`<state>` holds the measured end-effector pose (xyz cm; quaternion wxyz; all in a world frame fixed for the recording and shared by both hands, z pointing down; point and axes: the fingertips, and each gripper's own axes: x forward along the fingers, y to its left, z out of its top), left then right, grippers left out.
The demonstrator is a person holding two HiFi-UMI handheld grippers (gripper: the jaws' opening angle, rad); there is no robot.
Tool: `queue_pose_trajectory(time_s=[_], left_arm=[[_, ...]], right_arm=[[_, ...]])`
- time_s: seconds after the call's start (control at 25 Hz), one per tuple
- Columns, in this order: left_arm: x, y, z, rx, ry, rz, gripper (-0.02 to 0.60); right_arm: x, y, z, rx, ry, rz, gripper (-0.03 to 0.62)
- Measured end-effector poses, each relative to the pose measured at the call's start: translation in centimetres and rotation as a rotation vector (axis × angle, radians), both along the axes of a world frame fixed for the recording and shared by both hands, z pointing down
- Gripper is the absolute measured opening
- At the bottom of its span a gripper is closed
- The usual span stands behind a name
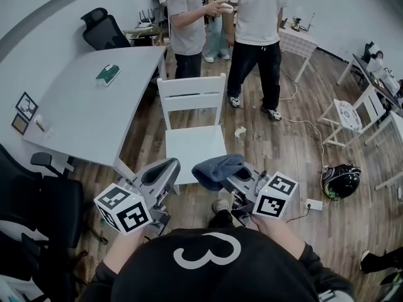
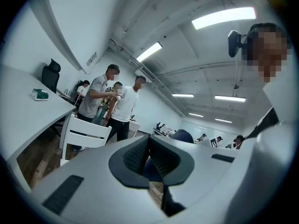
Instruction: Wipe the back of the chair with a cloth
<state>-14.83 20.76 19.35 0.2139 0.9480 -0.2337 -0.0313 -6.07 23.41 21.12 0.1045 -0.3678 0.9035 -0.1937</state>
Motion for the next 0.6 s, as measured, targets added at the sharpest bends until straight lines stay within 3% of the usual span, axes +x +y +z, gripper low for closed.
queue_pose_trajectory(time_s=[0.6], left_arm=[[-1.2,0.9,0.8,-0.030,0.009,0.010,0.014]], right_arm=[[-1.5,0.9,0.2,-0.006,0.006,0.004,0.051]])
